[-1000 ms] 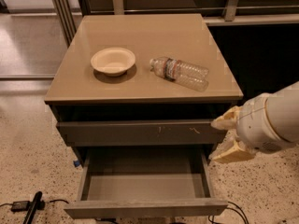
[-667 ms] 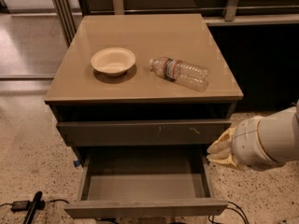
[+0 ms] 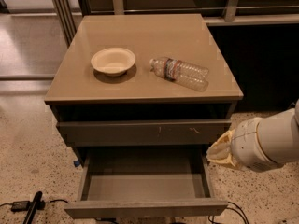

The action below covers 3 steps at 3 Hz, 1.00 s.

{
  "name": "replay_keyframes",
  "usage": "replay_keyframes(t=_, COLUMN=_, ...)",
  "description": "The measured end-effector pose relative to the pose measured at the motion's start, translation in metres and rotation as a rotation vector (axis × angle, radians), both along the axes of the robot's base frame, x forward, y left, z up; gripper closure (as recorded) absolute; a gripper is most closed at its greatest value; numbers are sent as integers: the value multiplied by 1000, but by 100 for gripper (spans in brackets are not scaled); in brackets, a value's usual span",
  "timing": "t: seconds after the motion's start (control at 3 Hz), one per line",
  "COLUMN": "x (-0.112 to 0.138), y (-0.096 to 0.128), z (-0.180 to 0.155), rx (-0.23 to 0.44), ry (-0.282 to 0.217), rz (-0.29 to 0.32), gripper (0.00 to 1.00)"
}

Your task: Close middle drawer

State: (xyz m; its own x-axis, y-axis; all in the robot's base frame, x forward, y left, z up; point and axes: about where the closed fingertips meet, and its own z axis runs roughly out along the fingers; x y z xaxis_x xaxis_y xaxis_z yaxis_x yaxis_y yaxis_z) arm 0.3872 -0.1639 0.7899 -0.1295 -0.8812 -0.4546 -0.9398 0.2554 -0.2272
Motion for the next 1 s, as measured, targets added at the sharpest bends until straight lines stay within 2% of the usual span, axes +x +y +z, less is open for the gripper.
replay_keyframes(t=0.33, x=-3, y=5, z=-25, rx=20, ry=35, rz=-16, gripper=100)
replay_keyframes(t=0.67, x=-13, y=6, z=-86, rx=70, ry=54, rz=-64, gripper=100)
replay_keyframes(t=1.0, x=-26, y=8, z=-150, rx=124, ry=9, rz=-116, gripper=100)
